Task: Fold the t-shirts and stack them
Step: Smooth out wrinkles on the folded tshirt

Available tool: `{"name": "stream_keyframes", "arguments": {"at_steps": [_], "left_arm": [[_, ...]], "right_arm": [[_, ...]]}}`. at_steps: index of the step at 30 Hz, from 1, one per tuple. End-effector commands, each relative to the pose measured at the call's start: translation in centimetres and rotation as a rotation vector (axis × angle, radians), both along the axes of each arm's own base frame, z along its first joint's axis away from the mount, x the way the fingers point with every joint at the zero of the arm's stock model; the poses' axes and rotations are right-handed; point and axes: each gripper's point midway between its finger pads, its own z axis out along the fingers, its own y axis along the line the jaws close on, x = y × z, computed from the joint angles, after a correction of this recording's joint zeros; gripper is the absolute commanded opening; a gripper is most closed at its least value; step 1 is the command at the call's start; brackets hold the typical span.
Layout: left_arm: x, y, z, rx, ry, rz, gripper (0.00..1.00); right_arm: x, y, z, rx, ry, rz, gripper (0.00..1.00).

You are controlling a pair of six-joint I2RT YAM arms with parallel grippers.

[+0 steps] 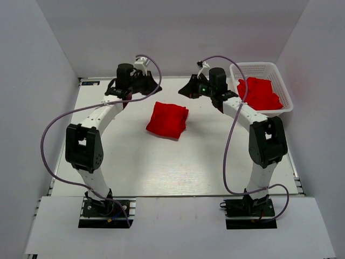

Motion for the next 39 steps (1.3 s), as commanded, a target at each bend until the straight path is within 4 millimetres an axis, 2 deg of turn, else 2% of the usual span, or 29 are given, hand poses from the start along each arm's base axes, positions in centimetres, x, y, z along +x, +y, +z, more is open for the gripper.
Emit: {"name": "stream_keyframes", "arguments": {"at_steps": [1,2,3,4,6,8,9,10,12,13,14,16,18,21,25,27,28,30,31,33,34,35,36,37,38,39], "left_arm": [[2.0,0.0,-3.5,0.004,0.071,-0.016,0.04],[2.0,-0.2,-4.9,0.006,0.100,-0.026,0.00],[2.2,-0.8,-5.1,-0.016,0.108,-0.054,0.00],[2.9,-0.6,-6.6,-0.018,0.124,-0.054,0.00],[3.1,-0.7,-7.7,-0.016,0.136,-0.054,0.00],[3.1,-0.7,-8.9,-0.012,0.154,-0.053,0.00],[2.9,-0.6,-10.2,-0.006,0.181,-0.053,0.00],[2.8,-0.6,-10.3,-0.006,0.178,-0.053,0.00],[2.8,-0.8,-12.2,-0.005,0.203,-0.074,0.00],[2.8,-0.8,-12.8,-0.003,0.213,-0.074,0.00],[2.9,-0.7,-13.6,0.011,0.219,-0.067,0.00],[3.0,-0.4,-14.7,0.041,0.221,-0.073,0.00],[3.3,1.4,-16.6,0.132,0.213,0.007,0.00],[3.6,3.0,-16.9,0.155,0.221,0.048,0.00],[3.7,4.1,-17.6,0.169,0.227,0.056,0.00],[3.8,4.1,-17.9,0.178,0.229,0.050,0.00],[3.8,4.3,-17.7,0.165,0.232,0.043,0.00],[4.1,4.3,-16.1,0.171,0.188,0.035,0.00],[4.4,4.3,-14.0,0.164,0.155,0.037,0.07],[4.5,4.3,-11.6,0.173,0.096,0.027,0.24],[4.1,4.4,-10.7,0.179,0.091,0.022,0.43],[4.1,4.5,-8.2,0.169,0.044,0.026,0.52],[3.9,4.5,-7.0,0.173,0.026,0.022,0.59],[3.4,4.6,-6.3,0.173,0.026,0.022,0.64],[3.1,4.7,-5.7,0.171,0.017,0.023,0.74],[1.9,4.5,-4.8,0.158,0.015,0.003,0.81]], "right_arm": [[-1.8,0.5,-4.3,-0.020,0.070,0.056,0.00],[-2.1,0.6,-5.1,-0.020,0.096,0.055,0.00],[-2.2,0.7,-6.0,-0.022,0.110,0.057,0.00],[-2.6,0.8,-6.8,-0.029,0.127,0.060,0.00],[-3.1,0.8,-9.2,-0.054,0.172,0.059,0.00],[-3.4,0.8,-10.8,-0.075,0.196,0.041,0.00],[-3.3,0.7,-11.6,-0.090,0.202,0.028,0.00],[-3.4,0.6,-12.0,-0.095,0.209,0.023,0.00],[-3.0,0.7,-13.2,-0.112,0.224,0.025,0.00],[-3.1,0.6,-14.5,-0.129,0.255,0.018,0.00],[-2.8,0.7,-14.6,-0.137,0.257,0.013,0.00],[-2.6,0.5,-16.5,-0.165,0.290,0.003,0.00],[-2.4,0.0,-17.6,-0.185,0.307,-0.014,0.00],[-2.5,-1.1,-19.3,-0.234,0.317,-0.038,0.00],[-3.1,-2.3,-20.9,-0.280,0.337,-0.051,0.00],[-3.0,-2.5,-20.5,-0.280,0.331,-0.055,0.00],[-3.0,-2.5,-19.7,-0.275,0.321,-0.056,0.00],[-3.0,-2.5,-18.5,-0.271,0.296,-0.047,0.00],[-2.7,-2.3,-15.8,-0.251,0.243,-0.048,0.00],[-2.8,-2.1,-13.8,-0.244,0.215,-0.035,0.17],[-2.2,-2.1,-10.2,-0.223,0.144,-0.042,0.25],[-2.7,-2.3,-9.7,-0.236,0.142,-0.034,0.38],[-2.6,-2.4,-7.7,-0.225,0.102,-0.040,0.41],[-2.6,-2.6,-6.9,-0.230,0.079,-0.041,0.45],[-3.3,-3.2,-6.2,-0.251,0.095,-0.057,0.54],[-3.5,-3.6,-5.0,-0.247,0.084,-0.064,0.59]]}}
